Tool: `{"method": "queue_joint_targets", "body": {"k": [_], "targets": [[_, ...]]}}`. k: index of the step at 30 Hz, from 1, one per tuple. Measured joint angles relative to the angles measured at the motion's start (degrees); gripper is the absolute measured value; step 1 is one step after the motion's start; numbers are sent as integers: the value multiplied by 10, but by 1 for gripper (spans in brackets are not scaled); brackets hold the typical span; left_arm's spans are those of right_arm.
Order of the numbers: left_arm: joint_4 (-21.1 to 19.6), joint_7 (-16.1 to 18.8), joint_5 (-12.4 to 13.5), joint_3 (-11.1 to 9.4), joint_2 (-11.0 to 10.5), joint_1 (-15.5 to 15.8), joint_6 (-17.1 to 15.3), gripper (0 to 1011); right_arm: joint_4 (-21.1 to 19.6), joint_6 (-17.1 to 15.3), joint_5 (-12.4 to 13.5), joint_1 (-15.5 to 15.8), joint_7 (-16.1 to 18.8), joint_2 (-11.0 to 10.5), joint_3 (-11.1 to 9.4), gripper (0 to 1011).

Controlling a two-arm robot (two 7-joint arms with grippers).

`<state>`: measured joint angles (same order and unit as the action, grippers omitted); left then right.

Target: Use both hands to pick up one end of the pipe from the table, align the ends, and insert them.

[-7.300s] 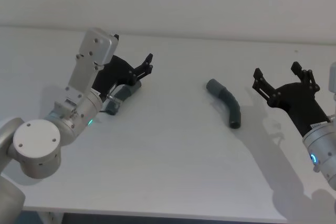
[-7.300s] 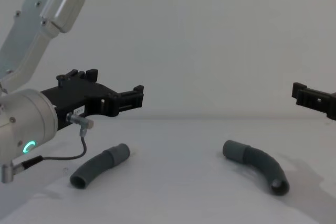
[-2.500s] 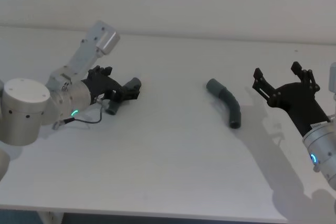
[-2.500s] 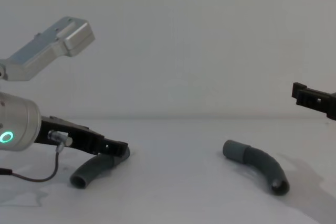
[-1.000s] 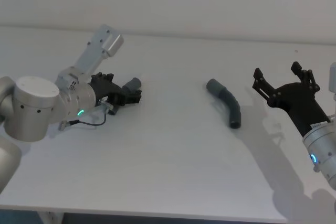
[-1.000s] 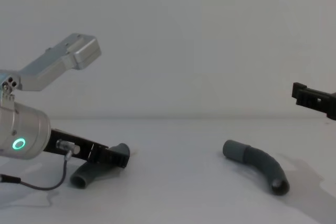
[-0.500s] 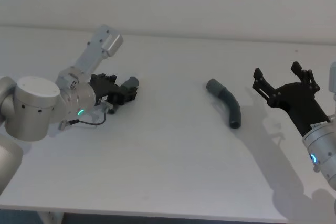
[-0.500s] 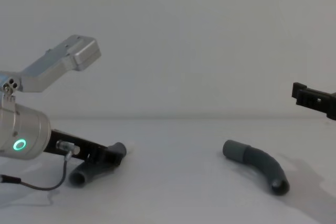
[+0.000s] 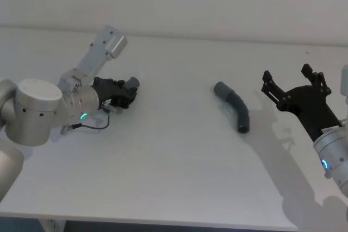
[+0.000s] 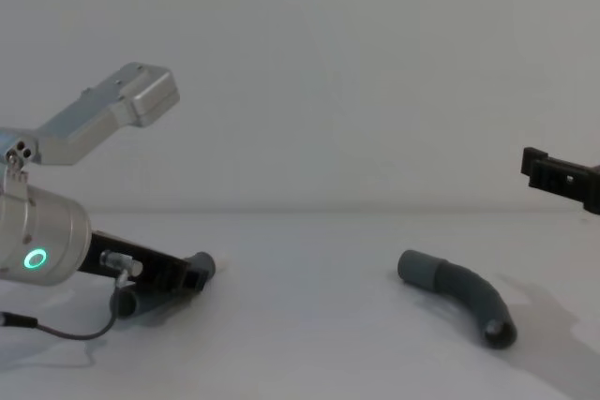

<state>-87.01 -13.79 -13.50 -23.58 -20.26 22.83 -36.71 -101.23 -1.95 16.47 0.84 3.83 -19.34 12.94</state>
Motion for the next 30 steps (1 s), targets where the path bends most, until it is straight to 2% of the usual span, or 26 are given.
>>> {"method": "queue_joint_targets", "body": {"k": [14,21,30], "targets": [[1,0,1,0,0,0,0,356,-5,-9,1,-4,14,-4,4,1002],[1,0,1,0,0,0,0,356,-13,-40,2,-16,30,-8,13,1002],[1,0,1,0,0,0,0,356,-14,-102,3,-37,35,-1,25,1002]]}}
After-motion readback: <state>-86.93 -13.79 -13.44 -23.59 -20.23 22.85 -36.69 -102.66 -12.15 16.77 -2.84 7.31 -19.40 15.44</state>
